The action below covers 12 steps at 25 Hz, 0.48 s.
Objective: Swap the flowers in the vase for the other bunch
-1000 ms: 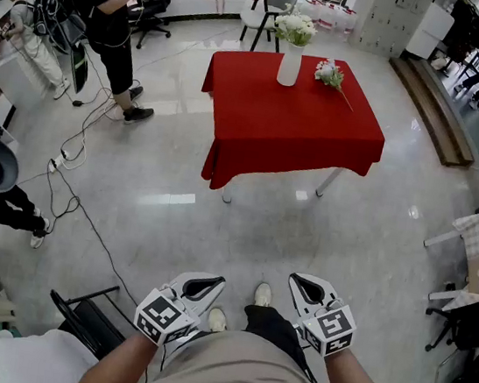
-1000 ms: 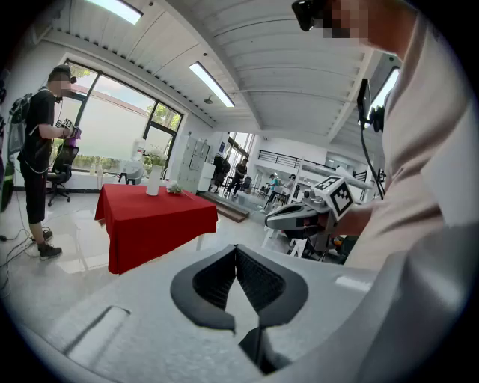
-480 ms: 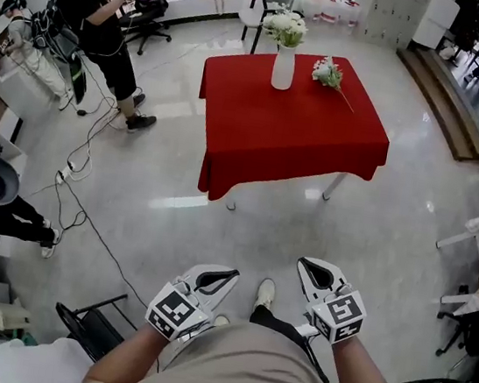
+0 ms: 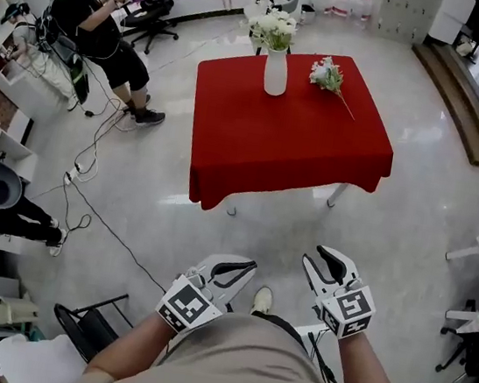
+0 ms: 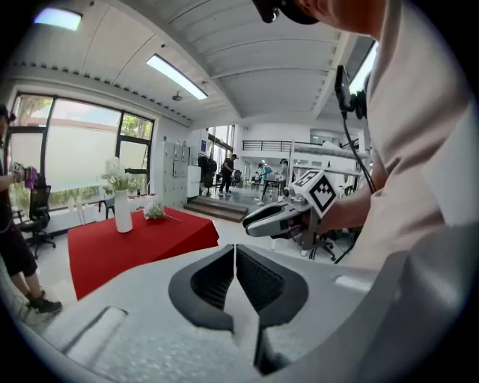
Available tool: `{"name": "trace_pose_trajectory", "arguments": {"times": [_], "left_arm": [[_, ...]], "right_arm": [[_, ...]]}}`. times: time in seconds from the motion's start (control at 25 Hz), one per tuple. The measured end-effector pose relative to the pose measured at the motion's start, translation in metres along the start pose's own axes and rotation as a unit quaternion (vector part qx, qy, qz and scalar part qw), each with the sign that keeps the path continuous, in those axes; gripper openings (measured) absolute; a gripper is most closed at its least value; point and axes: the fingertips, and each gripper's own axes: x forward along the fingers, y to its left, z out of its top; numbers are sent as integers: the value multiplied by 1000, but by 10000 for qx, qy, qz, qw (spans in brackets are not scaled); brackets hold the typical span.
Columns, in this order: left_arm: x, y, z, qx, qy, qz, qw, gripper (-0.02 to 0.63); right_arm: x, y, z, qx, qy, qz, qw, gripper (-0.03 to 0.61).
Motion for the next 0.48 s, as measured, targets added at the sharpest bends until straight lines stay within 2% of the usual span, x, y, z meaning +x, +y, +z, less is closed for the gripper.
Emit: {"name": "trace_pose_trajectory", "arguments": {"times": [0.16, 0.32, 0.48], "left_arm": [[21, 15, 11, -357, -43, -150, 9992, 8], [42, 47, 16, -493, -141, -235, 9984, 8], [70, 93, 23, -523, -292, -398, 9974, 8]], "right_arm": [[12, -29, 8, 178, -70, -90, 9998, 147], [35, -56, 11, 276, 31, -148, 9995, 172], [68, -92, 31, 181, 126, -328, 9992, 188]]}}
